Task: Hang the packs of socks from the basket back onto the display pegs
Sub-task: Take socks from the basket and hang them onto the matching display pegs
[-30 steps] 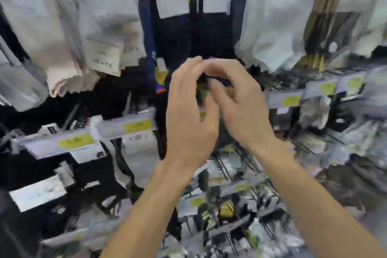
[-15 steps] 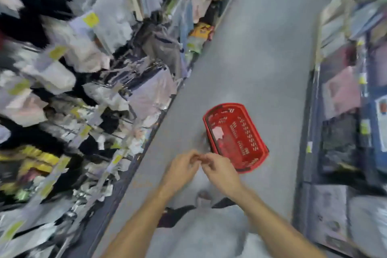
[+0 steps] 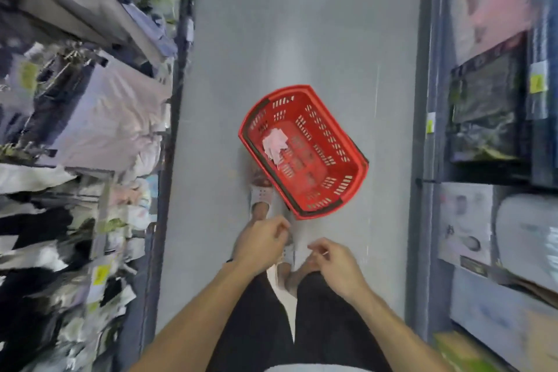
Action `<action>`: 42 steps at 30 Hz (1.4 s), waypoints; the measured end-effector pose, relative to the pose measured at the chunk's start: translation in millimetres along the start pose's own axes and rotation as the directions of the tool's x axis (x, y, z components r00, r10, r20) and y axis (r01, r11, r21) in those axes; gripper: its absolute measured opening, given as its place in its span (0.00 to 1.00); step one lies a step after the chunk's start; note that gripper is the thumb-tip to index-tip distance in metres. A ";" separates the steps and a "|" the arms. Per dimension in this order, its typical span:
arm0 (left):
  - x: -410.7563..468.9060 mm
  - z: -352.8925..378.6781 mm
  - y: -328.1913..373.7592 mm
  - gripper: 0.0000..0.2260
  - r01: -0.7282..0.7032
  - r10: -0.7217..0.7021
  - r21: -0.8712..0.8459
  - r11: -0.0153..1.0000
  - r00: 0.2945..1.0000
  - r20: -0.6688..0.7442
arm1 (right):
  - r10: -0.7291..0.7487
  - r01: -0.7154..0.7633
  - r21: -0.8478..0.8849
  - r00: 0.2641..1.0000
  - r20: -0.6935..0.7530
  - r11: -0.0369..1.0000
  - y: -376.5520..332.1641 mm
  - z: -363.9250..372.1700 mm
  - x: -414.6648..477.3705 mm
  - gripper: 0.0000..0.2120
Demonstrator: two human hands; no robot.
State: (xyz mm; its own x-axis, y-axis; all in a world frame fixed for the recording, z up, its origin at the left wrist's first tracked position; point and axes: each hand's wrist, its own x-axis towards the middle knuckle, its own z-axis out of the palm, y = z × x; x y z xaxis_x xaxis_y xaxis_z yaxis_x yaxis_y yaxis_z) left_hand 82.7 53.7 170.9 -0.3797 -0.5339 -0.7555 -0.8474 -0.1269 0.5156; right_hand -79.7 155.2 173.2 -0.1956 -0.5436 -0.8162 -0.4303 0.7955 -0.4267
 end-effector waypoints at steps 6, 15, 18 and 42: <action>226.1 9.3 -8.2 0.09 -0.005 0.001 0.120 0.993 0.999 0.034 | 0.060 -0.050 0.194 0.997 -0.047 0.980 -16.3 19.3 214.3 0.12; 554.3 57.3 -101.5 0.26 0.299 -0.283 0.198 0.933 0.953 -0.106 | 0.024 -0.021 0.089 0.999 -0.029 0.996 20.5 85.2 547.5 0.13; 609.1 71.6 -132.8 0.38 0.379 -0.341 0.209 0.901 0.919 -0.197 | 0.033 -0.036 0.188 0.999 0.022 0.982 47.5 115.5 606.4 0.10; 296.8 -108.7 46.8 0.22 -0.132 0.083 -0.987 -0.089 0.987 -0.140 | -0.331 -0.121 0.982 0.929 0.164 0.146 -87.1 -65.6 321.5 0.33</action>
State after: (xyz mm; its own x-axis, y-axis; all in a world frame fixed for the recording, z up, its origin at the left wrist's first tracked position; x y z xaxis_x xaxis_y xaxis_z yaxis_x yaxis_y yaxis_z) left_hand -29.4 -201.6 14.8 -0.3933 -0.6540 -0.6462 0.4923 -0.7434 0.4528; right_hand -162.9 -106.5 -26.5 0.1053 -0.7246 -0.6810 0.8262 0.4449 -0.3456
